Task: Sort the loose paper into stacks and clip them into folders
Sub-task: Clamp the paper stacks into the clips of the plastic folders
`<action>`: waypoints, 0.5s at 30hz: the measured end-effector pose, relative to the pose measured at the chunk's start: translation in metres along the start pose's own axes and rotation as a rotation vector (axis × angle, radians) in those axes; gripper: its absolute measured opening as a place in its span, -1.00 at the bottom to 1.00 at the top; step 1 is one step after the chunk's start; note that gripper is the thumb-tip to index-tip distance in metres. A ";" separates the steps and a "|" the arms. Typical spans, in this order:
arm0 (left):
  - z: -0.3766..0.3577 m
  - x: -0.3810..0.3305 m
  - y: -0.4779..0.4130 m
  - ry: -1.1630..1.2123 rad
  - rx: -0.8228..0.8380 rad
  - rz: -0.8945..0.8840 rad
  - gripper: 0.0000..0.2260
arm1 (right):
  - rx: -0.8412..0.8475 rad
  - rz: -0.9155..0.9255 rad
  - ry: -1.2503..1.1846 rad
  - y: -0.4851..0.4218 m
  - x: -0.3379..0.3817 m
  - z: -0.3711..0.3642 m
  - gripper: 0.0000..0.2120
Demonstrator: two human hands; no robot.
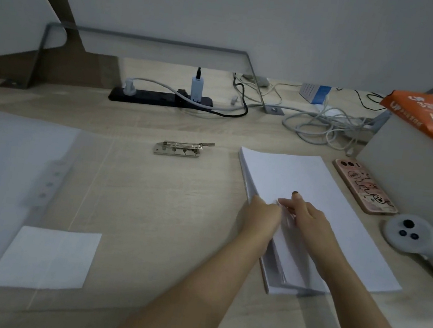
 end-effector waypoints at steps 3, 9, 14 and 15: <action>0.005 0.003 -0.002 0.169 -0.085 -0.002 -0.67 | -0.008 -0.005 0.009 0.001 -0.002 -0.001 -0.58; 0.016 -0.009 0.008 0.372 -0.019 -0.079 -0.75 | -0.195 0.067 0.062 0.005 -0.003 0.046 -0.63; 0.060 -0.031 0.023 0.299 0.060 -0.226 -0.71 | -0.254 -0.030 -0.073 0.002 -0.007 0.072 -0.61; 0.072 -0.032 0.026 0.262 0.049 -0.254 -0.73 | -0.256 -0.035 -0.121 0.001 -0.003 0.070 -0.65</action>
Point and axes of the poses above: each hand's wrist, its own y-axis away from the middle knuckle, its own z-axis out of the back of the hand, x = y × z, the point moved 8 cm from there along -y, towards the middle knuckle
